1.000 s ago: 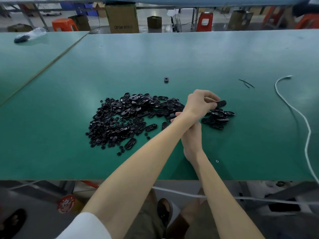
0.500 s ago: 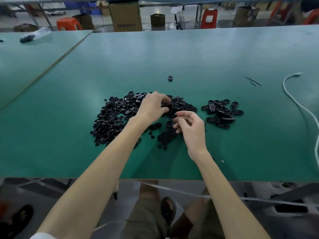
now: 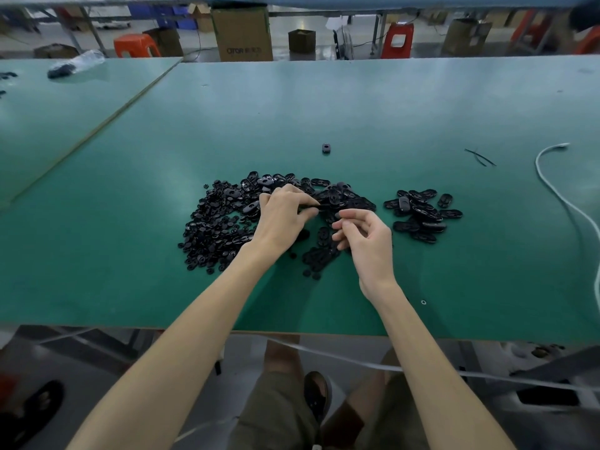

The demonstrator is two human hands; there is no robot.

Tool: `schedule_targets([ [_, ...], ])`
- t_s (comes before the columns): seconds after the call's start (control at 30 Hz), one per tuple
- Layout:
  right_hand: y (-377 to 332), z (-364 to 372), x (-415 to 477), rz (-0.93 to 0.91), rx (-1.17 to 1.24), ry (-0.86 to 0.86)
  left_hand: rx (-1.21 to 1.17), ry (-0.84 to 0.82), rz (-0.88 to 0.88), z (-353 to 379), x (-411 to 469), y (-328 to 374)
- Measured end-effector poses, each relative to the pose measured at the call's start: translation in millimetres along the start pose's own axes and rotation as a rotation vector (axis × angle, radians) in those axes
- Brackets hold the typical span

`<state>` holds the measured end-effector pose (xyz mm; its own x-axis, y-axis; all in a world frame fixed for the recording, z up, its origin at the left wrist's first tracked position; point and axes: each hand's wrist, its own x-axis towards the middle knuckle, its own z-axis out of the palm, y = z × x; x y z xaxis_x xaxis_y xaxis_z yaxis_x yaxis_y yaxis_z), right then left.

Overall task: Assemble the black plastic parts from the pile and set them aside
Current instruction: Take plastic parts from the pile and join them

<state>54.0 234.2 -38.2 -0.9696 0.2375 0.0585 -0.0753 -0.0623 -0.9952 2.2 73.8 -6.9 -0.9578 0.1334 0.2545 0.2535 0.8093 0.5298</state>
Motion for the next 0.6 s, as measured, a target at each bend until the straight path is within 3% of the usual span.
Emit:
schedule_targets([
  [0.1,0,0,1,-0.014,0.012,0.006,-0.168,0.024,-0.026,-5,-3,4],
  [0.2,0,-1,0,-0.043,0.018,-0.021,-0.407,-0.107,-0.063,-16,-6,9],
  [0.3,0,-1,0,-0.062,0.002,-0.044,-0.413,-0.227,-0.057,-22,-10,11],
  [0.43,1,-1,-1,-0.044,0.011,-0.033,-0.414,-0.222,-0.067,-25,-16,9],
  [0.5,1,-1,-1,-0.037,0.019,-0.025,-0.304,-0.158,-0.081,-30,-16,4],
  [0.6,2,-2,0,-0.033,0.006,-0.020,0.178,0.000,-0.081,-46,-14,-13],
])
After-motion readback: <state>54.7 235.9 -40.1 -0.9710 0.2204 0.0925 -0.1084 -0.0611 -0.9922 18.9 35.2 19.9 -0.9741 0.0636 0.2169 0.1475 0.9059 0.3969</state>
